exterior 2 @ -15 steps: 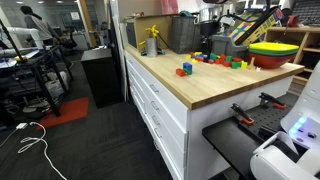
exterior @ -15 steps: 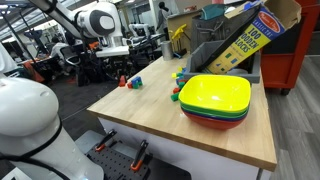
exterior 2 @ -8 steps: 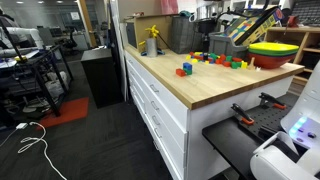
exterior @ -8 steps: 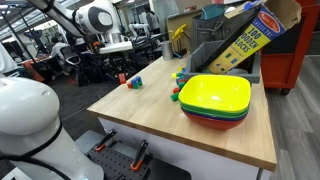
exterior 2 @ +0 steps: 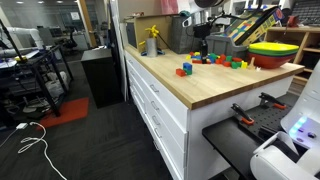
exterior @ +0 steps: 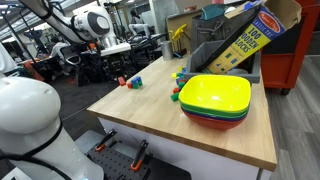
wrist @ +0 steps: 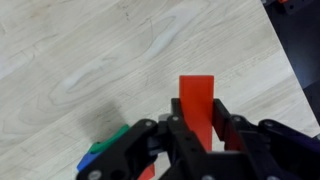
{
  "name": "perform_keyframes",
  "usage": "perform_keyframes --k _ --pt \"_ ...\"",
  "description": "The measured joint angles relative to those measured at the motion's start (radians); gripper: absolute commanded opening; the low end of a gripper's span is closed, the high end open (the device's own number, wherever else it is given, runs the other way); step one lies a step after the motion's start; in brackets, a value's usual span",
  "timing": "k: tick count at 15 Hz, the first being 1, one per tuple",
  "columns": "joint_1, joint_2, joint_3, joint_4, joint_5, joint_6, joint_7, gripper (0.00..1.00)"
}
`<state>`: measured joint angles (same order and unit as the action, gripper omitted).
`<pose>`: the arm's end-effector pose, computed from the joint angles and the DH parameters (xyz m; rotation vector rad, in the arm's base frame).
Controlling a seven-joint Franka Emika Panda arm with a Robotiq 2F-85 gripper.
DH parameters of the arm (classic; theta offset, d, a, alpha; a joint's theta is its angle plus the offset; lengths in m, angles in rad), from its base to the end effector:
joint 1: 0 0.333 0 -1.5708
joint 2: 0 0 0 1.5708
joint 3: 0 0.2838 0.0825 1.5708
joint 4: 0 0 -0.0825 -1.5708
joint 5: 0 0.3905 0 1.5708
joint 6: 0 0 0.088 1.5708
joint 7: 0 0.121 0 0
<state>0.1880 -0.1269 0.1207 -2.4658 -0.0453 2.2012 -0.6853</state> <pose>0.4342 0.1350 0.2807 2.7136 1.5201 -0.2270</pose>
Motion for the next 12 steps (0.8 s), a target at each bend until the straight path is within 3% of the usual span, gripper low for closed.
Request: perform_keyframes --k 12 --pt "0.022 0.116 0.059 0.021 -0.127 0.09 -0.155 0.08"
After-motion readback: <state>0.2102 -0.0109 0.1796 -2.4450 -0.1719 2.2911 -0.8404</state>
